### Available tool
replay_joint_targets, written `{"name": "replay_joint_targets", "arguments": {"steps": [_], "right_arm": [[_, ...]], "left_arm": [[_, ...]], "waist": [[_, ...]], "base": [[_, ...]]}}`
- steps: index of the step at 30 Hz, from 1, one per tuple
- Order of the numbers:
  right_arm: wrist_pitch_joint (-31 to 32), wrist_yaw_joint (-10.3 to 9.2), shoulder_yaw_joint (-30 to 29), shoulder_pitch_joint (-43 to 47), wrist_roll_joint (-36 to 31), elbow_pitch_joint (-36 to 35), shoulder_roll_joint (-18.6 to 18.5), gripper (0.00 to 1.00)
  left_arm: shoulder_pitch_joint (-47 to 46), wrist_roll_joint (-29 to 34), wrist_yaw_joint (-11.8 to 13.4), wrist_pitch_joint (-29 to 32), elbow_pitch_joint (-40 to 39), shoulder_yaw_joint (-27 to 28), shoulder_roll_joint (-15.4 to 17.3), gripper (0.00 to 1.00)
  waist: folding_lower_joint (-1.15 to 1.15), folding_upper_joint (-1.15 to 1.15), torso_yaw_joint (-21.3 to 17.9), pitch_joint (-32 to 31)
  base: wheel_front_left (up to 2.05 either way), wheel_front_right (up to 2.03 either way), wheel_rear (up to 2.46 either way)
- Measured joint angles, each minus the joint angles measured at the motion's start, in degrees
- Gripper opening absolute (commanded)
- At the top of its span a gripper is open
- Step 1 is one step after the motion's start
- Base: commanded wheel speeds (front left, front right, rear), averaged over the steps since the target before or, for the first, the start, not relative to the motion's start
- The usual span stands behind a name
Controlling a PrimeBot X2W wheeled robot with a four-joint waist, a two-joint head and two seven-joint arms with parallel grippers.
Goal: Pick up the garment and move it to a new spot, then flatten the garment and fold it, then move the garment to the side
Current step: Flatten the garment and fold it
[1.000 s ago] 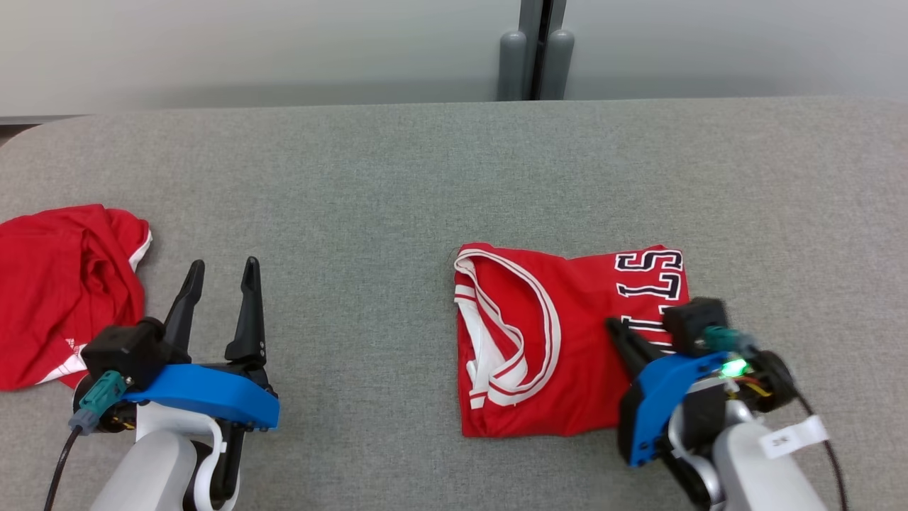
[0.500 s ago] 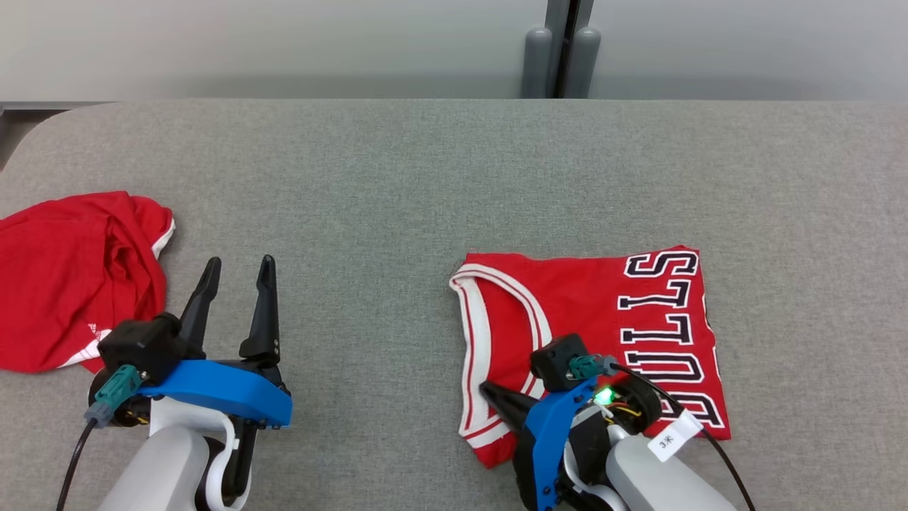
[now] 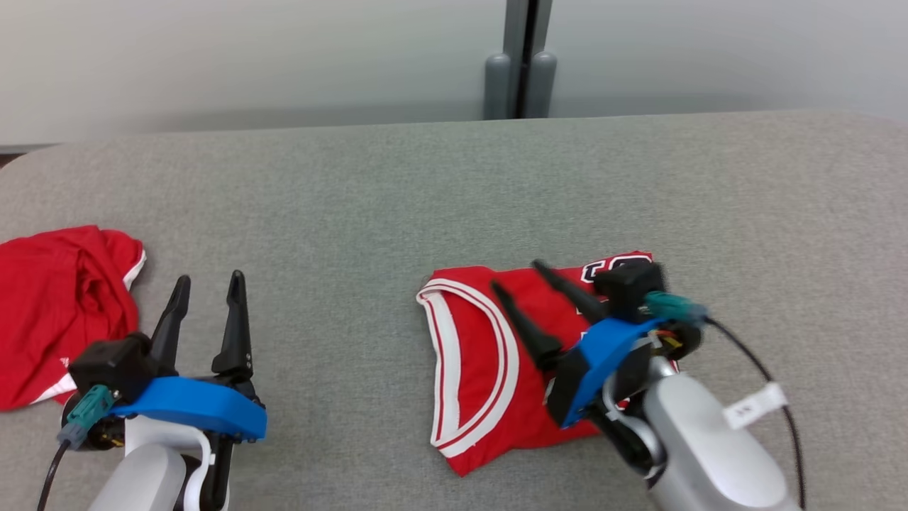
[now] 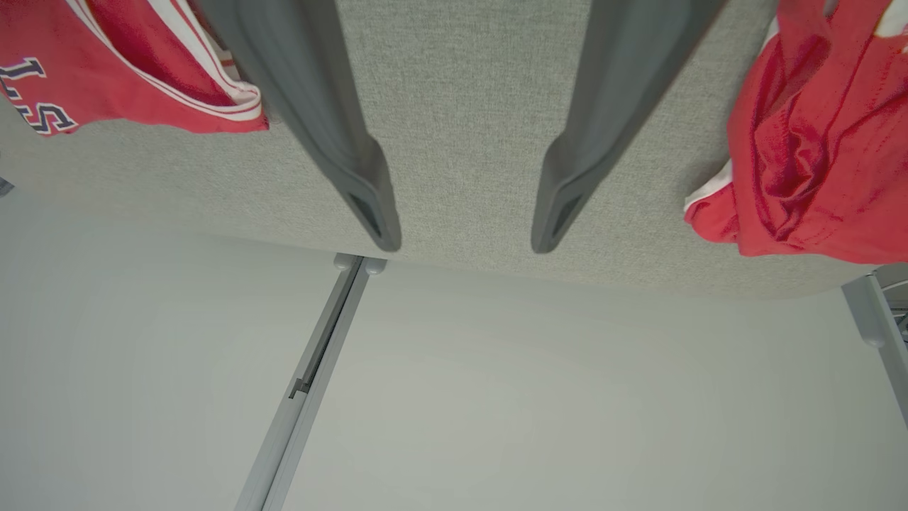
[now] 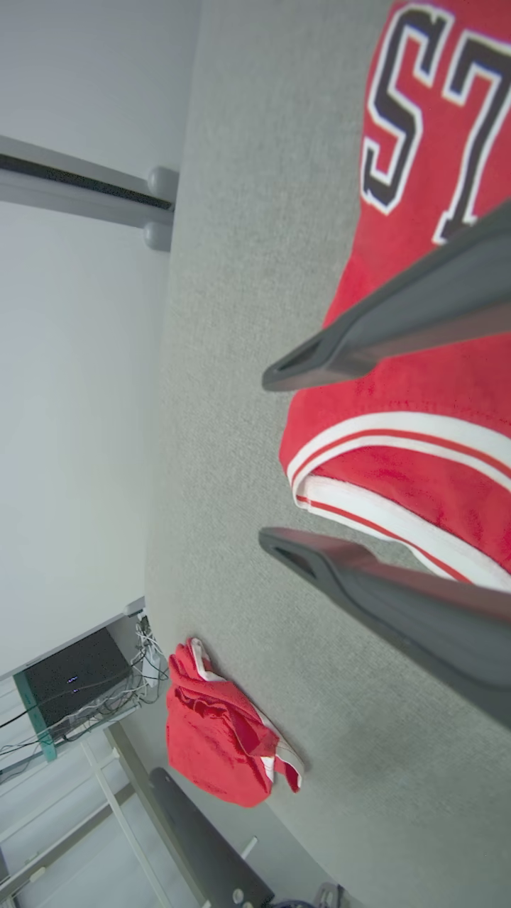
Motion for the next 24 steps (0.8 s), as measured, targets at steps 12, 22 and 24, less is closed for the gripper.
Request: {"name": "replay_joint_targets", "arguments": {"steps": [12,22,24], "right_arm": [[-0.76,0.0,-21.65,13.21,-11.7,-16.88,-2.69,1.0],[-1.3,-0.01,-22.96,17.8,-11.27,-16.95,-5.38,1.0],[-1.63,0.0,-22.96,17.86,-11.27,-16.5,-5.46,1.0]], "left_arm": [[6.92,0.24,2.31,-0.6,-3.14,3.91,-0.18,1.0],[11.52,1.02,2.98,-0.69,-3.88,4.31,-1.1,1.0],[12.15,1.01,3.13,-0.69,-3.75,4.34,-1.11,1.0]], "waist": [[0.0,0.0,-4.53,-3.68],[0.0,0.0,-5.5,-7.17],[0.0,0.0,-5.64,-7.65]], "base": [[0.0,0.0,0.0],[0.0,0.0,0.0],[0.0,0.0,0.0]]}}
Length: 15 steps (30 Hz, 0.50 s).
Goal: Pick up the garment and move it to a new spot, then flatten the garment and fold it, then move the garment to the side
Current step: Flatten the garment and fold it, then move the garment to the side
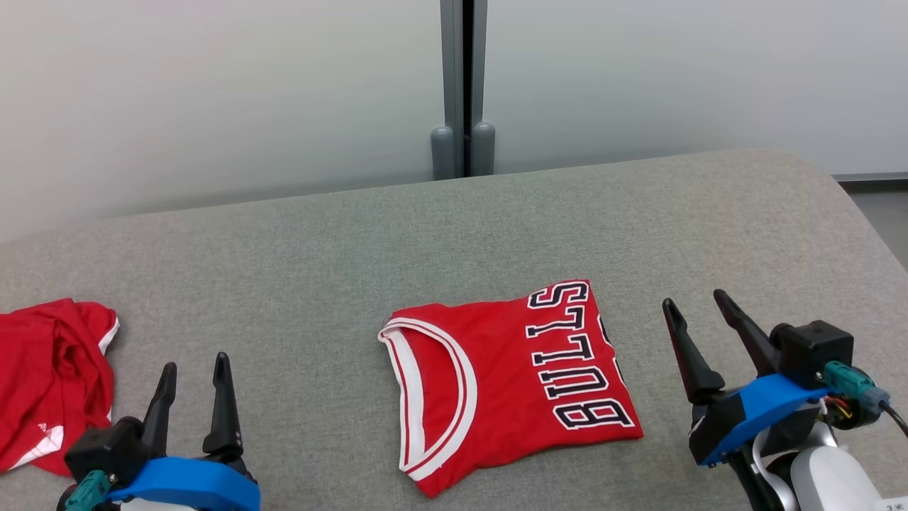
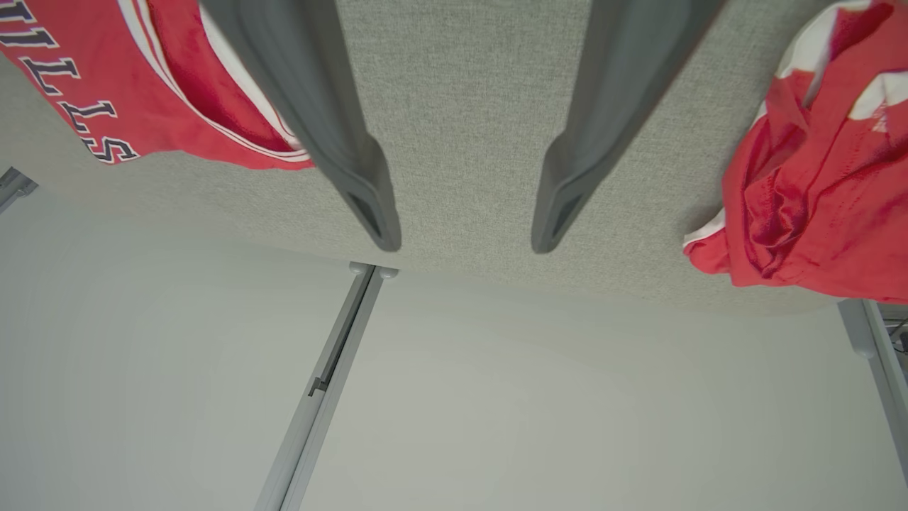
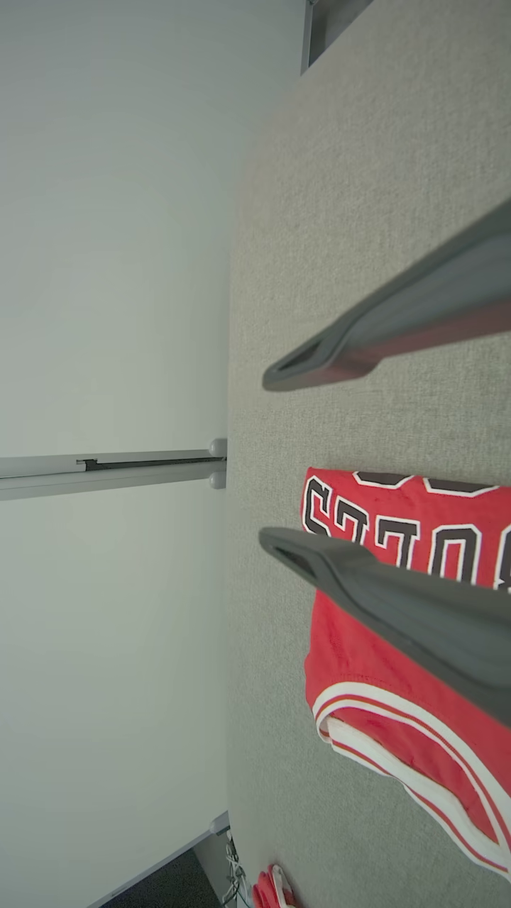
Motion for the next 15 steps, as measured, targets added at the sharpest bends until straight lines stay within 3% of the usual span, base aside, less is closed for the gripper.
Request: {"name": "replay_joint_targets", "arguments": {"steps": [15], "right_arm": [[1.05,0.0,-0.31,0.42,-0.3,1.19,0.34,1.0]], "left_arm": [[1.04,-0.14,0.78,0.15,-0.86,-0.22,-0.16,1.0]], "waist": [[0.0,0.0,0.44,-0.22]], "base": [[0.0,0.0,0.0]]}}
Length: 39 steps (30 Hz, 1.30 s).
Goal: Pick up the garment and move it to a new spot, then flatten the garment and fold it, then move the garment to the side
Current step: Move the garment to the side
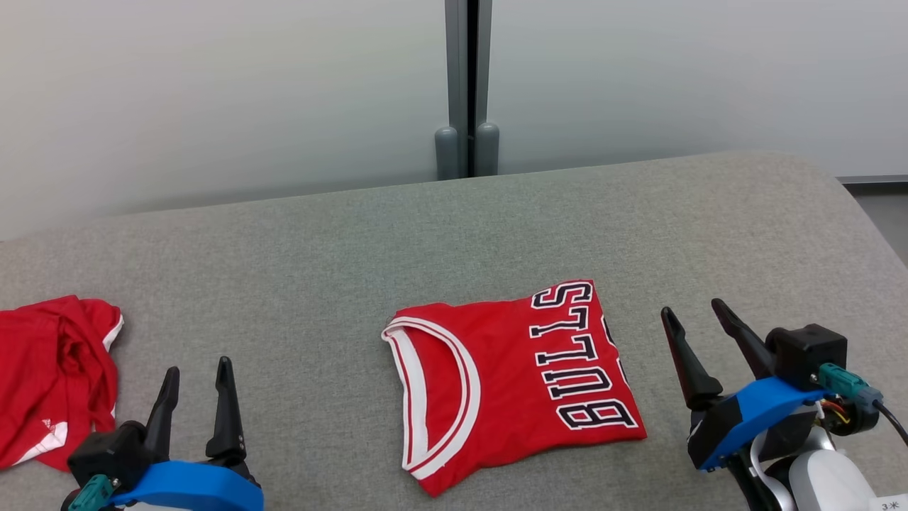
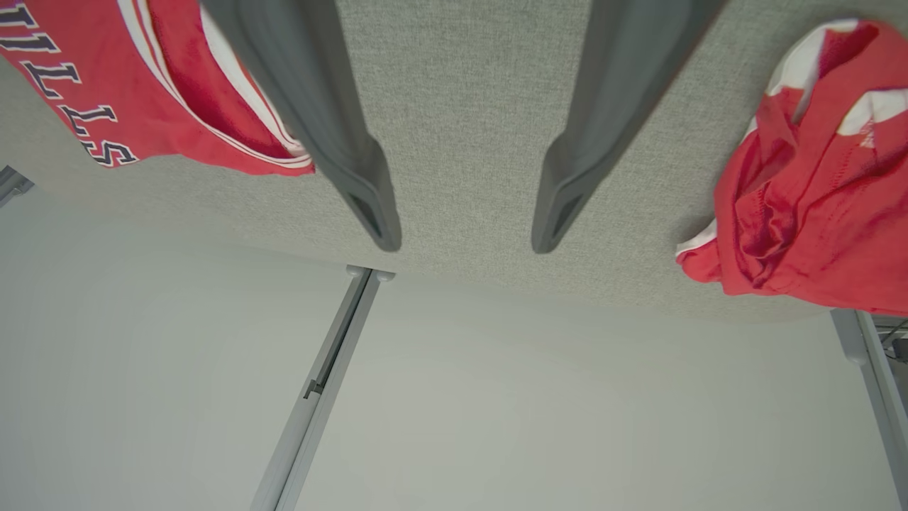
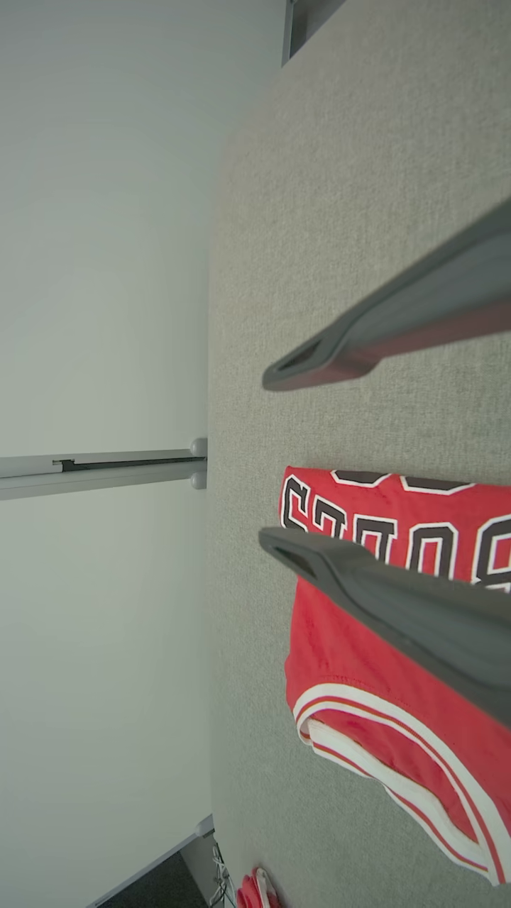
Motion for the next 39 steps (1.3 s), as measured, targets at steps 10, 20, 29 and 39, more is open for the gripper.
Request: {"name": "replay_joint_targets", "arguments": {"steps": [10,20,29,39], "right_arm": [[3.54,0.0,-0.77,-0.12,1.14,-1.32,0.97,1.0],[24.72,0.0,-3.76,-7.47,0.85,6.34,1.97,1.0],[30.52,-0.02,-6.36,-13.0,-0.74,15.08,3.21,1.0],[32.87,0.04,5.87,-16.65,-1.33,10.45,-3.28,0.0]], "left_arm": [[-1.49,0.59,0.7,0.58,-1.98,-0.59,0.02,1.0],[-7.19,2.37,0.63,1.21,-5.32,-1.97,0.49,1.0],[-9.98,3.12,-0.35,1.05,-4.16,-2.98,-0.43,1.0],[-10.25,3.3,-0.74,0.51,-4.15,-1.7,0.22,1.0]], "waist": [[0.0,0.0,1.51,1.66],[0.01,0.0,4.46,8.04],[0.01,0.0,8.73,12.15],[0.01,0.0,3.64,14.12]], "base": [[0.0,0.0,0.0],[0.0,0.0,0.0],[0.0,0.0,0.0],[0.0,0.0,0.0]]}}
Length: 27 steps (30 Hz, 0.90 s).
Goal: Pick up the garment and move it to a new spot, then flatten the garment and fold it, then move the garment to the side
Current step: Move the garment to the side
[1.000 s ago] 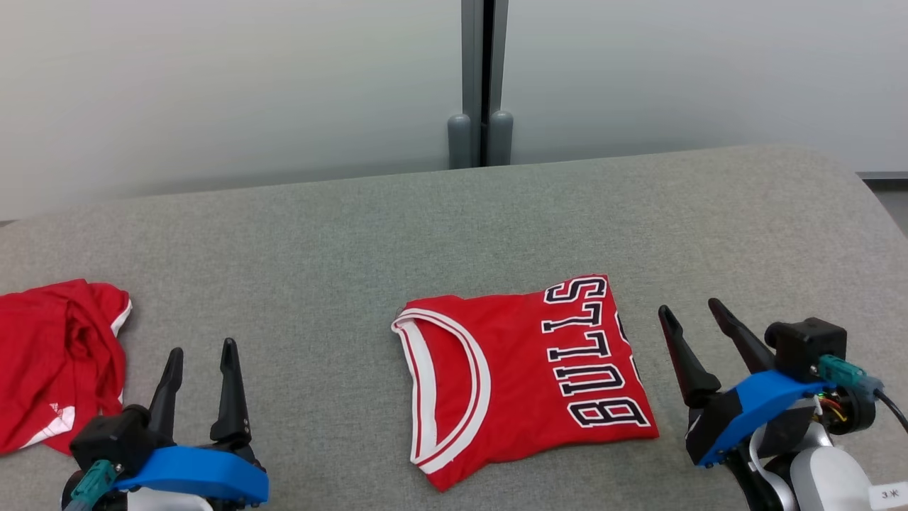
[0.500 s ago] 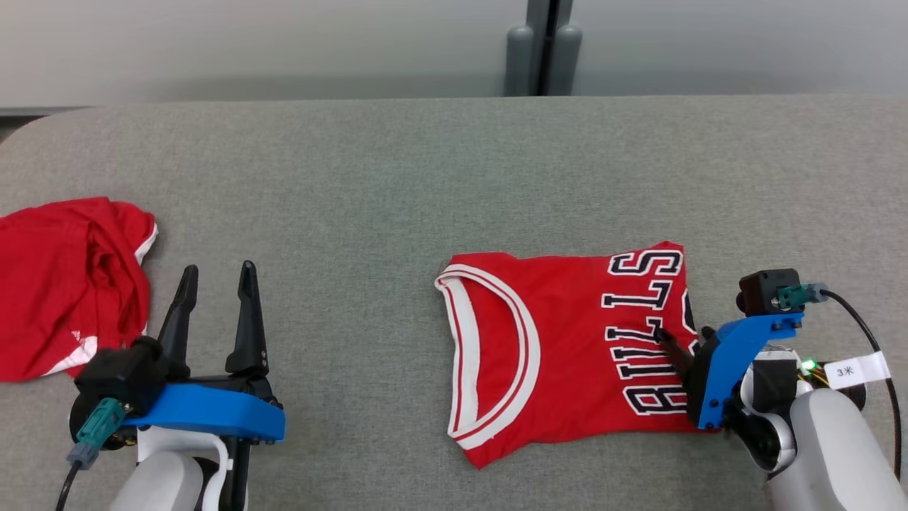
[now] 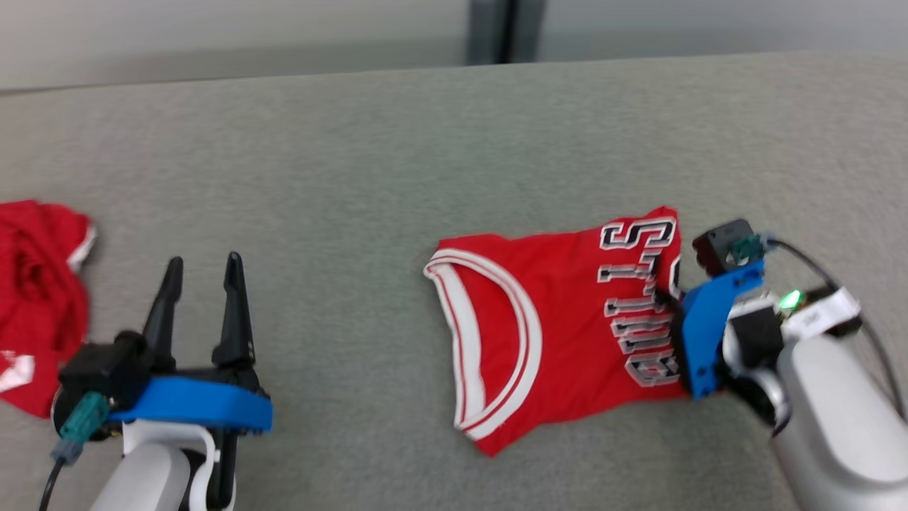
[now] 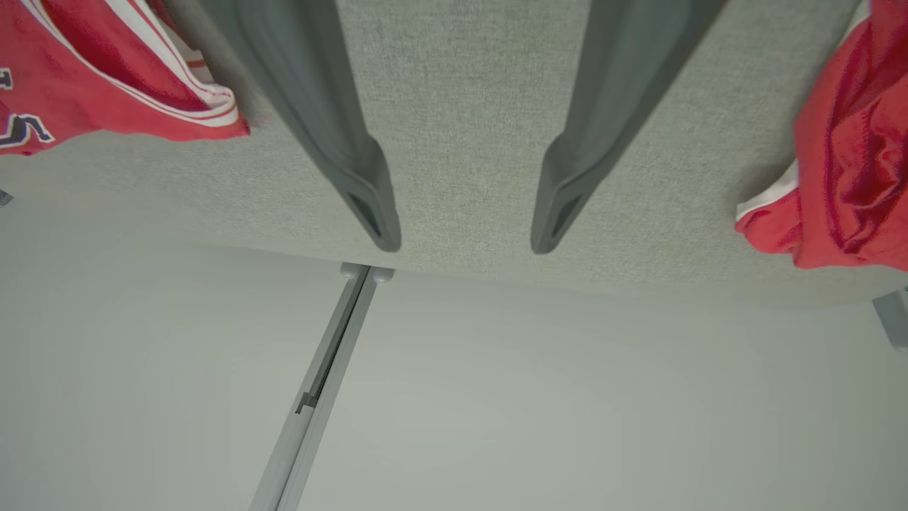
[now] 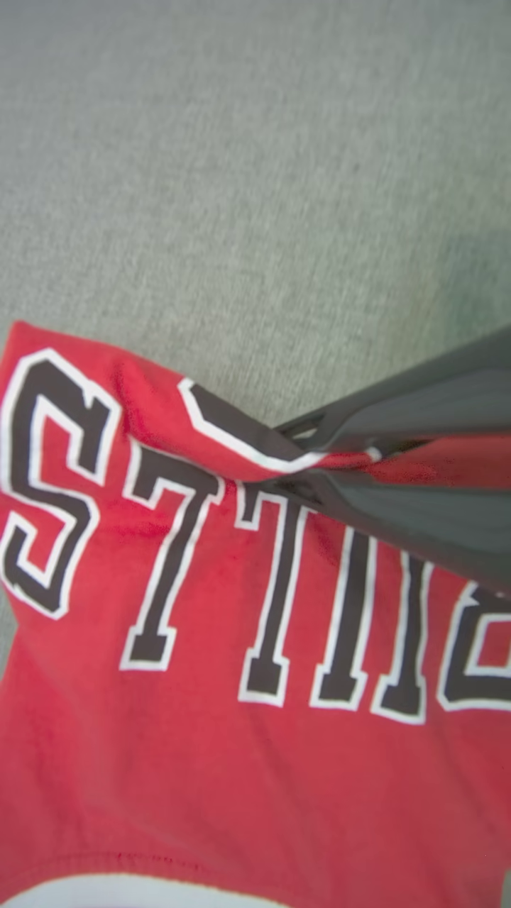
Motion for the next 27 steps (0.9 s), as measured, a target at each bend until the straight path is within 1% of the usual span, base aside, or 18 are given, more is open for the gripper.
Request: {"name": "replay_joint_targets", "arguments": {"steps": [3,7,11,14,17,20,23,25,27], "right_arm": [[0.34,-0.01,4.98,-3.85,0.08,-2.71,-6.35,0.0],[-0.64,-0.01,9.23,-9.5,0.9,-3.83,-13.86,0.0],[-3.5,-0.03,12.2,-14.69,1.72,-1.6,-21.35,0.0],[-6.06,-0.02,12.65,-18.03,1.98,1.16,-25.27,0.0],[-9.31,-0.02,11.87,-20.82,1.81,4.16,-27.43,0.0],[-12.88,-0.02,9.57,-22.6,1.14,7.66,-28.24,0.0],[-15.7,-0.01,7.13,-24.15,-0.18,11.07,-28.13,0.0],[-17.46,-0.01,4.93,-24.68,-0.94,13.15,-27.22,0.0],[-18.71,-0.01,3.99,-25.22,-1.36,15.82,-26.79,0.0]], "left_arm": [[-0.53,0.52,-0.02,-0.22,-1.01,0.59,0.7,1.0],[-2.33,1.47,-0.07,-0.4,-2.67,1.07,1.63,1.0],[-5.26,3.46,-0.46,-0.38,-4.94,0.83,3.21,1.0],[-7.96,4.54,-0.24,-0.02,-6.78,1.16,4.28,1.0],[-9.8,5.35,-0.14,1.11,-8.24,1.26,5.53,1.0],[-11.02,6.06,-0.13,2.35,-9.48,1.12,6.69,1.0],[-11.41,6.89,-0.11,3.55,-10.61,1.01,7.89,1.0],[-11.79,7.08,-0.13,4.15,-11.14,0.83,8.58,1.0],[-11.95,7.25,-0.13,4.44,-11.48,0.71,8.87,1.0]], "waist": [[0.01,0.0,-3.4,1.66],[0.0,0.0,-8.05,4.81],[0.0,0.0,-11.8,9.02],[0.01,0.0,-13.83,12.49],[0.01,0.0,-15.16,15.49],[0.01,0.0,-15.91,17.91],[0.01,0.0,-16.43,19.65],[0.01,0.0,-16.61,20.27],[0.01,0.0,-16.61,20.5]], "base": [[0.0,0.0,0.0],[0.0,0.0,0.0],[0.0,0.0,0.0],[0.0,0.0,0.0],[0.0,0.0,0.0],[0.0,0.0,0.0],[0.0,0.0,0.0],[0.0,0.0,0.0],[0.0,0.0,0.0]]}}
